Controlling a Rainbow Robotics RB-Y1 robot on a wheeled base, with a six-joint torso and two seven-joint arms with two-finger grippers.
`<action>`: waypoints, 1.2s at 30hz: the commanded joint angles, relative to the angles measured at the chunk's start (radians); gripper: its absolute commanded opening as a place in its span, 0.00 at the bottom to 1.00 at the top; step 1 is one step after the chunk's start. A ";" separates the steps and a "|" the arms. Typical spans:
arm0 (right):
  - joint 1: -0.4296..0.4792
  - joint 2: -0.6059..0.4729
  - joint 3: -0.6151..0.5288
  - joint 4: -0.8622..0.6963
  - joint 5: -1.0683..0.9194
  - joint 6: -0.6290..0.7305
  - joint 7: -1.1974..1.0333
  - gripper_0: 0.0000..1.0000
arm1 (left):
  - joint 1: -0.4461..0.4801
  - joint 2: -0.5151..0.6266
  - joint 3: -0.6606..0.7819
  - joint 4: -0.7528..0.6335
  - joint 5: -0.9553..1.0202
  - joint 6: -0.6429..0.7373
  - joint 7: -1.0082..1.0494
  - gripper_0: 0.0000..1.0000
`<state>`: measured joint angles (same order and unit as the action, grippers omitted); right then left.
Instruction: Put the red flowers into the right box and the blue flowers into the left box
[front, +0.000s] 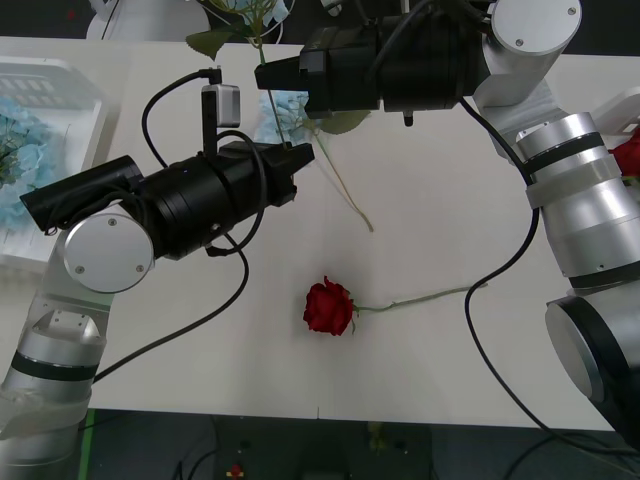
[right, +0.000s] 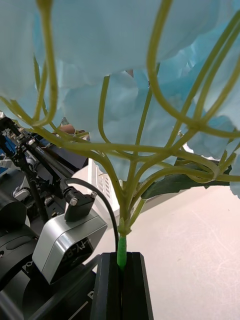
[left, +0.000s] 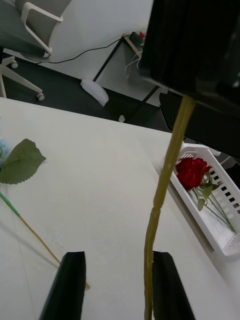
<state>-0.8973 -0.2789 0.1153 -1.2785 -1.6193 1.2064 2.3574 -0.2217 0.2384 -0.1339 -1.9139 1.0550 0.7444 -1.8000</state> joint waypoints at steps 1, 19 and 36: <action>0.001 0.018 0.007 -0.042 -0.017 -0.010 0.026 0.00 | -0.025 -0.021 -0.021 -0.011 -0.007 -0.014 -0.004 0.00; 0.001 -0.006 0.007 -0.042 0.004 -0.013 0.037 0.90 | 0.004 0.042 0.048 -0.013 0.115 -0.019 -0.015 0.00; 0.001 -0.207 0.098 -0.042 -0.016 0.047 0.144 0.94 | -0.013 0.285 0.542 0.098 0.140 0.437 -0.036 0.00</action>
<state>-0.8966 -0.3852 0.1524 -1.2787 -1.6170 1.2430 2.4102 -0.2203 0.4499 0.3412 -1.8540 1.2257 1.1452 -1.8000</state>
